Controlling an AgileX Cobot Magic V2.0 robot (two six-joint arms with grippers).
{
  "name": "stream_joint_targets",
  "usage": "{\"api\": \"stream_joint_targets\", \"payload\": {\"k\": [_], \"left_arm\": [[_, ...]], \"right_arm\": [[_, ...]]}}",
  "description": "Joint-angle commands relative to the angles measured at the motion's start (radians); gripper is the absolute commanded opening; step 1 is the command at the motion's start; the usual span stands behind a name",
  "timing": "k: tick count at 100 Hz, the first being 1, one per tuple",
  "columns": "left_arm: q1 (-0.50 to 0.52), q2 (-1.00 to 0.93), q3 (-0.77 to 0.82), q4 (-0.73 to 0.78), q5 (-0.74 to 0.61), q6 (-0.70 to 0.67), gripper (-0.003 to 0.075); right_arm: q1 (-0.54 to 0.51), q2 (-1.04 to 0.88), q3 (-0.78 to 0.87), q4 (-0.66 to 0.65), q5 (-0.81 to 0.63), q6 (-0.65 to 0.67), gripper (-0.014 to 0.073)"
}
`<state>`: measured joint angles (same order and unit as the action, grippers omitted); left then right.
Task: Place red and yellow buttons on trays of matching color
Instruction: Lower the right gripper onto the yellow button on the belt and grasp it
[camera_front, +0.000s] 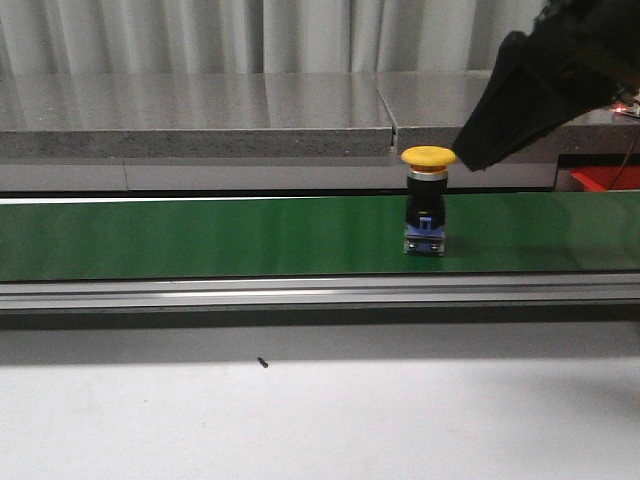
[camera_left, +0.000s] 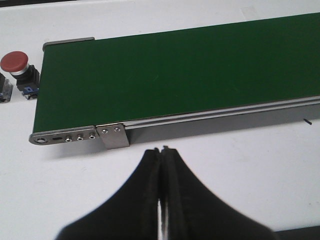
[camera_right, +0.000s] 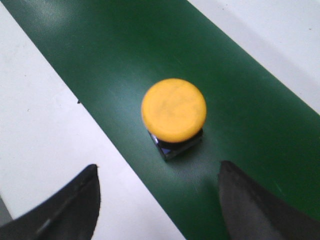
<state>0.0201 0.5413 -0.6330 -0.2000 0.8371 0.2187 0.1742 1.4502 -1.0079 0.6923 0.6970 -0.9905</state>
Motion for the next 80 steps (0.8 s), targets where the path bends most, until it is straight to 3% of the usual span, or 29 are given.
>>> {"api": "stream_joint_targets", "payload": {"k": [1,30,37,63,80], "left_arm": [[-0.006,0.004,-0.027,-0.017,-0.069,-0.01,-0.002],[-0.006,0.004,-0.027,-0.017,-0.069,-0.01,-0.002],[-0.006,0.004,-0.027,-0.017,-0.069,-0.01,-0.002],[-0.006,0.004,-0.027,-0.017,-0.069,-0.01,-0.002],[-0.006,0.004,-0.027,-0.017,-0.069,-0.01,-0.002]], "right_arm": [[0.004,0.007,-0.021,0.061,-0.073,-0.034,0.0505],[0.004,0.075,-0.025,0.081,-0.162,-0.045,0.0502],[0.004,0.087,-0.03,0.097,-0.166,-0.047,0.0465],[0.005,0.095,-0.031,0.148,-0.17,-0.057,0.0041],[0.003,0.076,-0.031,0.153,-0.163,-0.057,-0.0096]]}}
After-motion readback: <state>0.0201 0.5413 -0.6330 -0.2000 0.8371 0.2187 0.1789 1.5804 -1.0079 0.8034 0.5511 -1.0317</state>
